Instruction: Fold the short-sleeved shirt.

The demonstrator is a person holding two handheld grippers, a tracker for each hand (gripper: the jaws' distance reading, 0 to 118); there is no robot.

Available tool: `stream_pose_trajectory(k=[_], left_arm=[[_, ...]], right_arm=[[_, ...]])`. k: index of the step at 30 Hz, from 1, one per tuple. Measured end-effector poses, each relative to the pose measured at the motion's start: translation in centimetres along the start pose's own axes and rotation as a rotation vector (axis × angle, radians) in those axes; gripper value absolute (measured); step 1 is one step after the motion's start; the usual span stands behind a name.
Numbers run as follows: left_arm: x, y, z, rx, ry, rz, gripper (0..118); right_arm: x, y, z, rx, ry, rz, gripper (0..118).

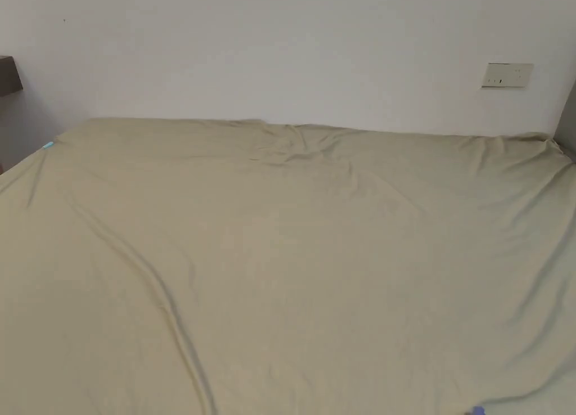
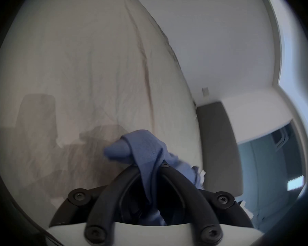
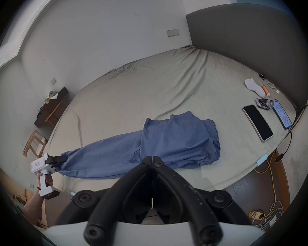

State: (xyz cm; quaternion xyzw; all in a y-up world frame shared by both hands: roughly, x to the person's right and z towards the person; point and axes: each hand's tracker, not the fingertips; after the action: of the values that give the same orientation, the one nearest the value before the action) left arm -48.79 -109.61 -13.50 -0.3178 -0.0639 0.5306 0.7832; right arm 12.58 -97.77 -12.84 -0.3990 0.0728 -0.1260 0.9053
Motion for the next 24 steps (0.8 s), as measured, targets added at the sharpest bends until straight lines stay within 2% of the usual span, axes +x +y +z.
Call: stream_pose_trajectory(k=[3,5,9,11,13,15,18,22,24], left_arm=[[0.9,1.0,2.2,0.034,0.027,-0.036,10],[1.7,1.8,3.9,0.069,0.111,-0.096,10],[2.2,3.6,7.0,0.117,0.265,-0.071,10],[3.3,3.5,7.6,0.104,0.38,-0.127,10],[5.1,2.5,7.1,0.061,0.434,-0.149,10],[7.5,1.3,6.1,0.034,0.412,-0.188,10],[11.1,-0.4,3.2,-0.077,0.304,-0.222,10],[13.9,-2.3,-4.3,-0.211,0.243,-0.317,10],[14.4,-3.3,-8.2,-0.277,0.262,-0.295,10]], right_arm=[[0.2,0.0,-0.1,-0.005,0.007,-0.006,2],[0.1,0.0,-0.1,-0.001,0.006,-0.002,2],[0.8,-0.6,-0.2,0.013,0.026,-0.017,2],[1.0,-0.8,-0.5,0.011,0.035,-0.024,2],[1.2,-1.1,-0.9,-0.002,0.036,-0.034,2],[1.4,-1.4,-1.3,-0.022,0.042,-0.042,2],[1.6,-1.8,-1.7,-0.035,0.05,-0.049,2],[2.4,-2.2,-1.4,-0.029,0.065,-0.081,2],[2.9,-2.4,-0.9,-0.019,0.05,-0.095,2]])
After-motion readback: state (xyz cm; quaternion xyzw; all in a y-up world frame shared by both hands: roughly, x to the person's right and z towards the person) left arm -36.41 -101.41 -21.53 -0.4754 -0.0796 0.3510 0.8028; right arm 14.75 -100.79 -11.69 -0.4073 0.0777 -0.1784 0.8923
